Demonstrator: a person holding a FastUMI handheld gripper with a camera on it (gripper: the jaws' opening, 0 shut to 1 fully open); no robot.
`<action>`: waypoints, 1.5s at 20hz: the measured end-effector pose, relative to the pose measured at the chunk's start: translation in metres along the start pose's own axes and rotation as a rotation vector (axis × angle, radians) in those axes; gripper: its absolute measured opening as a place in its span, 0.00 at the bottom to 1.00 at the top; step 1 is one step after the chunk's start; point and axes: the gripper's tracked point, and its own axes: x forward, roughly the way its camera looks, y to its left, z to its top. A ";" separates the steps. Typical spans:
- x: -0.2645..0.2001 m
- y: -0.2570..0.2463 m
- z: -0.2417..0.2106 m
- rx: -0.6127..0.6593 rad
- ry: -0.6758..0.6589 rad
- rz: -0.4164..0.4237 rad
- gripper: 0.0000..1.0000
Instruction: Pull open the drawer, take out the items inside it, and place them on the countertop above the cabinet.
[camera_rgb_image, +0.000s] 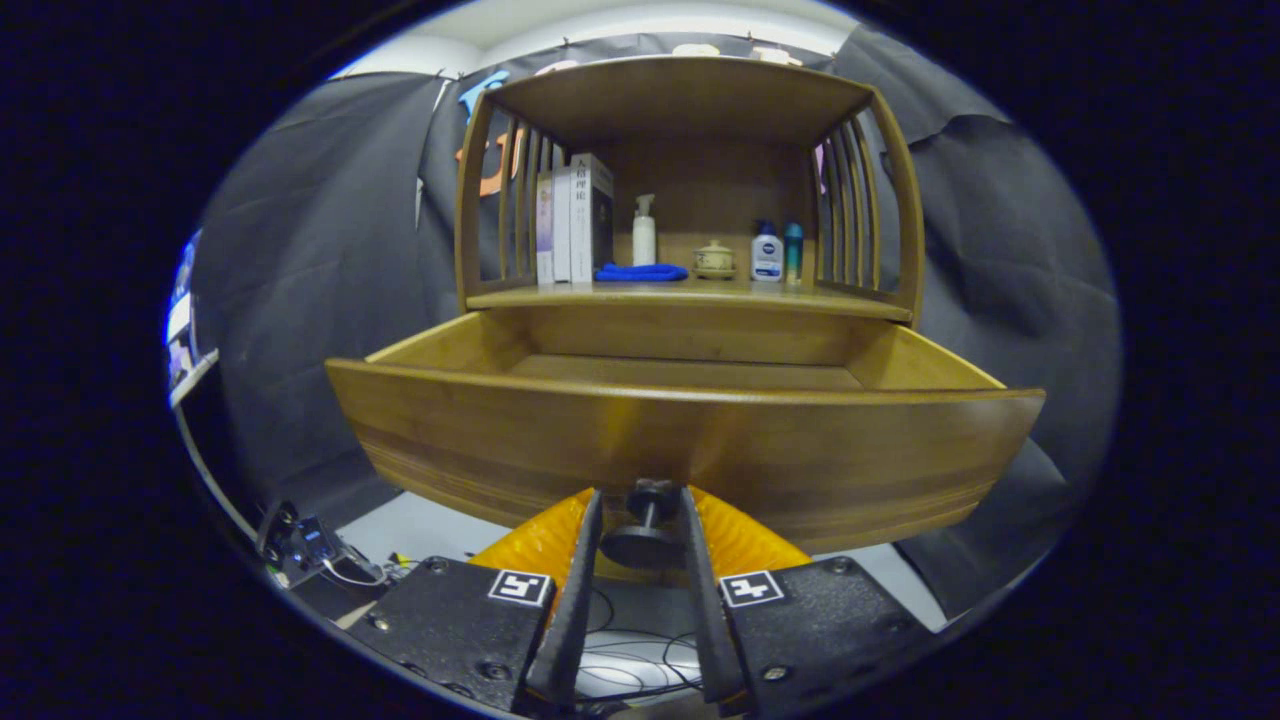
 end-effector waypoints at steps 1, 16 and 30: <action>-0.008 0.004 0.007 0.010 0.014 0.016 0.58; 0.021 0.019 0.113 0.042 0.194 -0.001 0.99; 0.100 -0.020 0.059 0.282 0.665 -0.166 0.95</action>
